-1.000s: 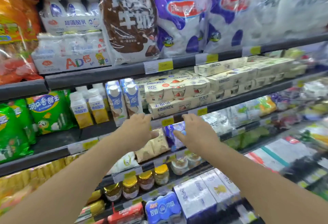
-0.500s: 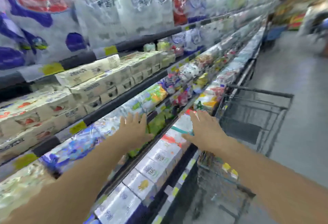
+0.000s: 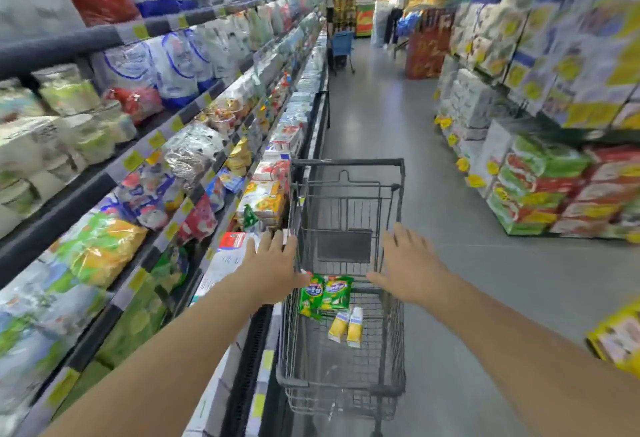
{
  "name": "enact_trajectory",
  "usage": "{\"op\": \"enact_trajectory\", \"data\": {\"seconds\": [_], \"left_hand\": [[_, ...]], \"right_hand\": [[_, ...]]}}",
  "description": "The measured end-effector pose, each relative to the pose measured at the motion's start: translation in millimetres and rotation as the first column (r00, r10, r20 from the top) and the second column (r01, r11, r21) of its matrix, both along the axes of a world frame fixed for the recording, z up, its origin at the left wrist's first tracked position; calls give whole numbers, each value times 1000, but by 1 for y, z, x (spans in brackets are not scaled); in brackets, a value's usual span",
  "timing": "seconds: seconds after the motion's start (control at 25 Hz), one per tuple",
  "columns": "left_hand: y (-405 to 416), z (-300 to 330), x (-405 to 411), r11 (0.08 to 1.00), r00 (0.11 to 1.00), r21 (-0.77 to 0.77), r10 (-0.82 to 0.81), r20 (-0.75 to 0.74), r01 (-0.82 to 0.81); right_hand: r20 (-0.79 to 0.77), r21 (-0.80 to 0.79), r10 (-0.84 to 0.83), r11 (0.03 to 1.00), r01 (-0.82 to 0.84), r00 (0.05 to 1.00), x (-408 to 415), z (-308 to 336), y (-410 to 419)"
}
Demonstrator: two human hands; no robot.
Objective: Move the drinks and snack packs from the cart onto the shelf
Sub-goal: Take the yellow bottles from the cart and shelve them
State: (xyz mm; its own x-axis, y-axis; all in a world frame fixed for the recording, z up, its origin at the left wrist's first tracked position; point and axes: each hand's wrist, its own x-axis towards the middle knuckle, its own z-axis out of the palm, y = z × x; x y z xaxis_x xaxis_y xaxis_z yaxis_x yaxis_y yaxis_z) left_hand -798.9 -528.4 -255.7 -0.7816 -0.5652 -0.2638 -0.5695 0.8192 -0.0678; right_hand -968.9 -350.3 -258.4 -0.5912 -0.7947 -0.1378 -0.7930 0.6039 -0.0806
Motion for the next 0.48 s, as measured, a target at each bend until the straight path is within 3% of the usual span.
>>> {"op": "enact_trajectory", "data": {"seconds": [0.32, 0.48], "left_hand": [[-34, -91, -135, 981, 976, 106, -174, 134, 161], [-40, -153, -172, 983, 959, 155, -133, 250, 96]], "right_hand": [[144, 76, -176, 983, 167, 974, -85, -84, -19], [225, 105, -140, 987, 119, 964, -118, -140, -38]]}}
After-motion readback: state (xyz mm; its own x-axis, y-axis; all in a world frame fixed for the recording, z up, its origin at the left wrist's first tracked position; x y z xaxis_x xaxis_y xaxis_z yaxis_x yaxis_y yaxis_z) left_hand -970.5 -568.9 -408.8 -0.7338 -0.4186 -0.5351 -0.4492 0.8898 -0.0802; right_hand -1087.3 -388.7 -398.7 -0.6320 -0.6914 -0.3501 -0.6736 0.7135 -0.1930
